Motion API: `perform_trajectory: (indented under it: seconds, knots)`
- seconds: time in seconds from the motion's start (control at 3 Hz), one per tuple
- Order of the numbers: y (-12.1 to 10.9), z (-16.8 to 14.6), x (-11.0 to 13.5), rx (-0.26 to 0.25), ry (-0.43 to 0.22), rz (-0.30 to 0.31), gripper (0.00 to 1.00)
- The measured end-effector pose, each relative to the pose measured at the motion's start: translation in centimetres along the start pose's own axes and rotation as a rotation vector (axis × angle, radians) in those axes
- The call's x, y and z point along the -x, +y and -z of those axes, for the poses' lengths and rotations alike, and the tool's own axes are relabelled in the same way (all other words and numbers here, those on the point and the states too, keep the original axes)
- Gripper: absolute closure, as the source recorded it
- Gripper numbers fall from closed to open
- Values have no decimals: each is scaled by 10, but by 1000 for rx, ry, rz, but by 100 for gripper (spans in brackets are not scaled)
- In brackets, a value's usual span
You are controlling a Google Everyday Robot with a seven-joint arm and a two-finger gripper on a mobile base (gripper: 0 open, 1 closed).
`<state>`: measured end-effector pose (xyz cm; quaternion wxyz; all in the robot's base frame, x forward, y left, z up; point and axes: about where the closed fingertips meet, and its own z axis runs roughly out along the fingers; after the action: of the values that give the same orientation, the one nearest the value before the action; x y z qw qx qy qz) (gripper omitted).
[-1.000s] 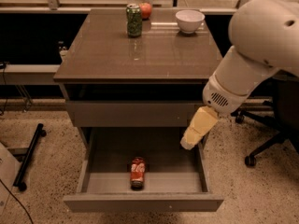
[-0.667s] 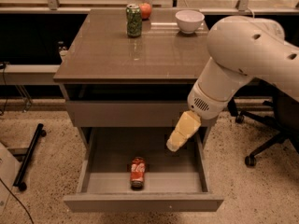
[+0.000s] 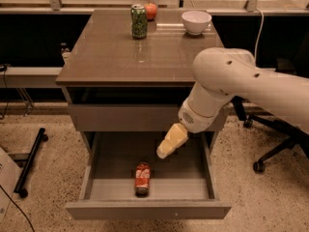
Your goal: Pick coke can from middle drawer and place on counter
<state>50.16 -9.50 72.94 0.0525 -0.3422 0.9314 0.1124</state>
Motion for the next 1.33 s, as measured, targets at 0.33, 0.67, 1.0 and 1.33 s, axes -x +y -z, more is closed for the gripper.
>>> perform_trajectory:
  seconds: [0.33, 0.67, 1.0, 1.33]
  knots:
    - [0, -3, 0, 4, 2, -15, 0]
    - [-2, -10, 0, -8, 34, -46, 0]
    - [-8, -38, 3, -12, 56, -154, 0]
    - [-13, -78, 12, 0, 57, -278, 0]
